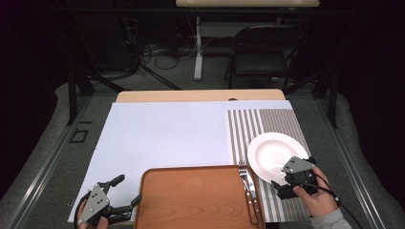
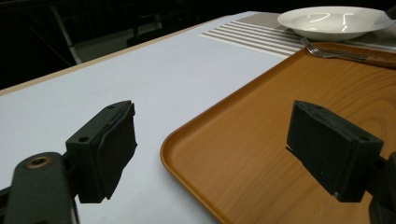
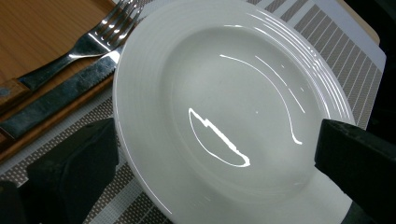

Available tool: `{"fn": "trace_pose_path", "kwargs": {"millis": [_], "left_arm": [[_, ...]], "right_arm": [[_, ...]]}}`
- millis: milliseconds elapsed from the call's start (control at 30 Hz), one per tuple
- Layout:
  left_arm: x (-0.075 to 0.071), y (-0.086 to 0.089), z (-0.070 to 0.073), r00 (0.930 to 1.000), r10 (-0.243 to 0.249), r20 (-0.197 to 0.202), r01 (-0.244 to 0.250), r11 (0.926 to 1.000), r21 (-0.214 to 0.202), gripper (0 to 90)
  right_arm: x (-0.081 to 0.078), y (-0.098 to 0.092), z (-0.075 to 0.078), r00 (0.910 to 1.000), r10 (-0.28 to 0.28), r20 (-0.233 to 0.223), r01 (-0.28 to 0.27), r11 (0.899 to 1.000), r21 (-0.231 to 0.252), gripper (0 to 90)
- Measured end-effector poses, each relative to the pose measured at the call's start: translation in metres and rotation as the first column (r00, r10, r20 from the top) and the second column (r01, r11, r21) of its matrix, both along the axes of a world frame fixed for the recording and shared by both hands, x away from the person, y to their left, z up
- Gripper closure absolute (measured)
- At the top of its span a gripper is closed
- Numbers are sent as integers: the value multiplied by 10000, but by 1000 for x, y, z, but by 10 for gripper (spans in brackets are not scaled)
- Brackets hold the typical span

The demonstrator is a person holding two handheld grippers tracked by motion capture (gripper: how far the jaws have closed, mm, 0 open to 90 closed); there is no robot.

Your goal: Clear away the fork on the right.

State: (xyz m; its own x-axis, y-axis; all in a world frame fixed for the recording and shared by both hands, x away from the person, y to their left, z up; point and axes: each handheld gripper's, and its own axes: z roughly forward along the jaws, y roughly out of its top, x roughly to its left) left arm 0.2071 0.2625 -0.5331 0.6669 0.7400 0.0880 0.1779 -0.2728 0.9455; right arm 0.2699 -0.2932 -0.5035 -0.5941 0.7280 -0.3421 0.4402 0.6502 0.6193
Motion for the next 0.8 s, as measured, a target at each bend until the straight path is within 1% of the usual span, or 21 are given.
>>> {"fn": "trace_pose_path", "kwargs": {"millis": [33, 200, 233, 367, 533, 700, 733, 767, 800], "left_arm": [[0, 0, 0, 10000, 16, -13, -16, 10000, -32, 156], [0, 0, 0, 10000, 23, -38, -23, 10000, -35, 156], [0, 0, 0, 10000, 27, -33, -27, 10000, -35, 156], [0, 0, 0, 10000, 6, -19, -6, 10000, -2, 156], [0, 0, 0, 10000, -2, -16, 2, 10000, 11, 156], [0, 0, 0, 10000, 13, -6, -13, 10000, 28, 156], [0, 0, 0, 10000, 12, -8, -12, 10000, 29, 156], [0, 0, 0, 10000, 17, -12, -17, 10000, 18, 156], [0, 0, 0, 10000, 30, -2, -30, 10000, 16, 156]], "right_arm": [[0, -1, -1, 10000, -17, -71, 17, 10000, -41, 0], [2, -3, -6, 9997, -232, -16, 231, 9992, -323, 0], [3, -4, -6, 9998, -190, -29, 188, 9990, -414, 0], [3, -5, -10, 9998, -213, -33, 211, 9987, -467, 0], [4, -6, -11, 9998, -200, 86, 204, 9985, -505, 0], [2, -6, -10, 9999, -91, 65, 95, 9982, -589, 0], [2, -5, -10, 9999, -29, 127, 36, 9985, -539, 0], [1, -5, -10, 10000, -42, 51, 45, 9980, -631, 0], [1, -4, -10, 10000, 5, 54, -1, 9981, -615, 0]]}}
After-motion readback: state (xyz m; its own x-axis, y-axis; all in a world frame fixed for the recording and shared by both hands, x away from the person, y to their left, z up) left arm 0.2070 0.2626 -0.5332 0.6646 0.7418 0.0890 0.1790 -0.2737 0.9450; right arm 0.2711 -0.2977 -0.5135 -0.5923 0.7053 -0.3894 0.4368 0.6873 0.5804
